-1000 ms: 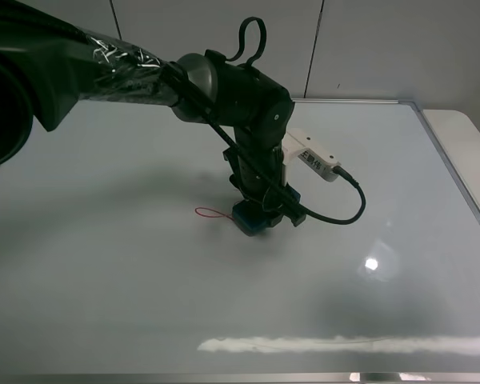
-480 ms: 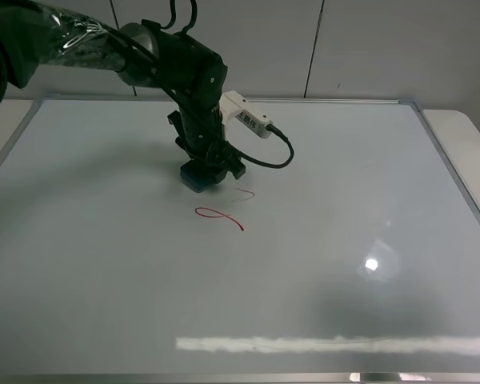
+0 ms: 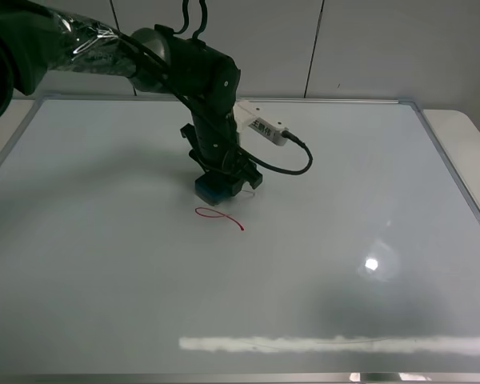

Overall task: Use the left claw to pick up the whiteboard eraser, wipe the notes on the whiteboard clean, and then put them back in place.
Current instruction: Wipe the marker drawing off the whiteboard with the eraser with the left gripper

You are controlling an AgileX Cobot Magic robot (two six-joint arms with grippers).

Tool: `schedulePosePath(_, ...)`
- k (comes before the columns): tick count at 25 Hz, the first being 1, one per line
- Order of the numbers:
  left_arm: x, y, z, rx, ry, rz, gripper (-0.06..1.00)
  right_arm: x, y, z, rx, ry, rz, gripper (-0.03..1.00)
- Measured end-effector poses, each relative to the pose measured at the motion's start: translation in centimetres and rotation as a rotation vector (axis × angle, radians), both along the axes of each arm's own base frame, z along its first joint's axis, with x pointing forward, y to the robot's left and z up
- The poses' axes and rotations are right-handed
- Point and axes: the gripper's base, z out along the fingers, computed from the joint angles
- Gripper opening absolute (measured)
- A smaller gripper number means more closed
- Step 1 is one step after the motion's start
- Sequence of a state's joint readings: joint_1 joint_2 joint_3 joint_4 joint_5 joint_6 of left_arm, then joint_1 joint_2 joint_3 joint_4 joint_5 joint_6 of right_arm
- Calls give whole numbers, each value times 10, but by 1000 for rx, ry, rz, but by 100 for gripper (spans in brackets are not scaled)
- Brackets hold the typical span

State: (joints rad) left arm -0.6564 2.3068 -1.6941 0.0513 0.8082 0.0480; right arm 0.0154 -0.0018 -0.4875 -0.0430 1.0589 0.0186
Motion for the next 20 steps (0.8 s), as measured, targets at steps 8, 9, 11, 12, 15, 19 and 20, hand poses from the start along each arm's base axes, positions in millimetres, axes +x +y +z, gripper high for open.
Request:
schedulePosePath(8,-45,-56,-3,-87,16,-90,55,0,0,0,0,0,0,99)
schedulePosePath(9,-49,-60,-3,-93,19,-99,55,0,0,0,0,0,0,99)
schedulePosePath(11,-53,-63,-5,-95,19,-107,55,0,0,0,0,0,0,99)
schedulePosePath(12,-53,-63,-7,-96,20,-105,55,0,0,0,0,0,0,99)
schedulePosePath(15,-56,-55,-12,-117,11,-87,55,0,0,0,0,0,0,99)
schedulePosePath(19,-54,-42,-18,-158,-17,-48,55,0,0,0,0,0,0,99)
schedulePosePath(20,-51,-37,-19,-161,-29,-39,55,0,0,0,0,0,0,99)
